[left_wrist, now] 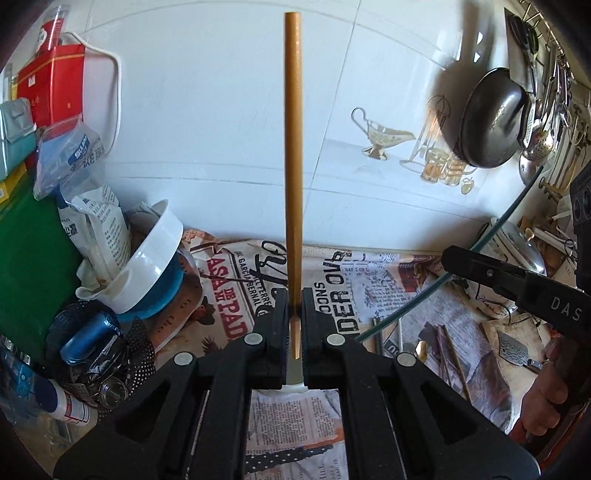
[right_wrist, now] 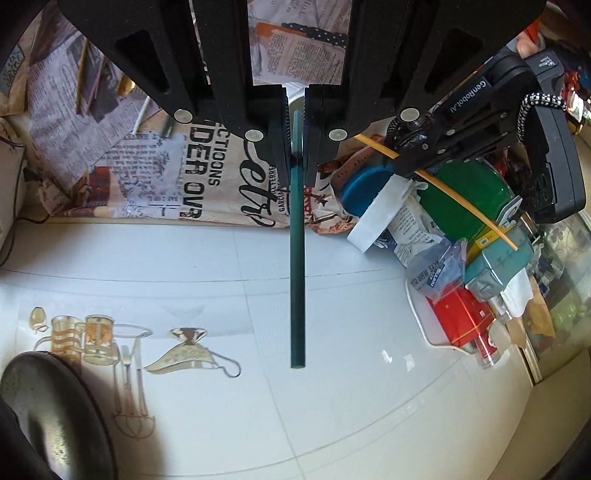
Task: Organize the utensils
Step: 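Lift both held sticks and carry them over the white cup, then open both tools to drop the sticks into the white cup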
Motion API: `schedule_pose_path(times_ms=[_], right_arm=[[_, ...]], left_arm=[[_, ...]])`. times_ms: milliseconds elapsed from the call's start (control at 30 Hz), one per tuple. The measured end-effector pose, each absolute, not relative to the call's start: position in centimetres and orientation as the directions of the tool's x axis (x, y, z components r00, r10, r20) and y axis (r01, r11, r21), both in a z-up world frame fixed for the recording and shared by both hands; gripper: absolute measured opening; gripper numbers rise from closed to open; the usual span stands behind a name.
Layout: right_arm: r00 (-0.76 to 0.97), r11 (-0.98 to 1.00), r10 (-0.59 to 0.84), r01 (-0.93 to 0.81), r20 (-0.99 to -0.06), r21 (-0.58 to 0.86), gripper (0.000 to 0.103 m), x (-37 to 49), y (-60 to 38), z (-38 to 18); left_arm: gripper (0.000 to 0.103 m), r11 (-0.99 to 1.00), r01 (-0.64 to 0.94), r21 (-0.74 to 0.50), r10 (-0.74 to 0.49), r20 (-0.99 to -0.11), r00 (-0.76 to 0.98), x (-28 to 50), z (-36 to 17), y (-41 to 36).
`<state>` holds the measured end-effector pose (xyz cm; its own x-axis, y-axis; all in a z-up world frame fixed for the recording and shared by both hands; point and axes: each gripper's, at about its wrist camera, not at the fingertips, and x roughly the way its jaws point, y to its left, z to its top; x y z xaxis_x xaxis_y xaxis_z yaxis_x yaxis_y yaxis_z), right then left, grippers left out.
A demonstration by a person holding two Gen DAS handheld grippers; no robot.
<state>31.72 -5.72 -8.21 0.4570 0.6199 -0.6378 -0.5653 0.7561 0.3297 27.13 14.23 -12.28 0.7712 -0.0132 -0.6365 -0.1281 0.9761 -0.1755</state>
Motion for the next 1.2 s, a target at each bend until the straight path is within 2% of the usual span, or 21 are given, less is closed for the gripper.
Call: schedule_pose_path(times_ms=[600, 933, 1200], right_arm=[[0.322, 0.825, 0.493, -0.467, -0.808, 0.318, 0.005, 34.0, -0.8, -16.7], [0.313, 0.835, 0.47, -0.459, -0.825, 0.302, 0.006, 34.5, 0.1, -17.9], [0.329, 0.823, 0.471, -0.498, -0.818, 0.273, 0.007, 33.8, 0.4, -16.6]], left_arm=[[0.004, 0.974, -0.059, -0.217, -0.129, -0.752, 0.646, 30.3, -19.5, 15.3], [0.004, 0.977, -0.07, -0.201, -0.116, -0.779, 0.616, 31.2, -21.0, 15.9], [0.007, 0.977, -0.091, -0.195, -0.096, -0.774, 0.625, 30.5, -20.0, 16.1]])
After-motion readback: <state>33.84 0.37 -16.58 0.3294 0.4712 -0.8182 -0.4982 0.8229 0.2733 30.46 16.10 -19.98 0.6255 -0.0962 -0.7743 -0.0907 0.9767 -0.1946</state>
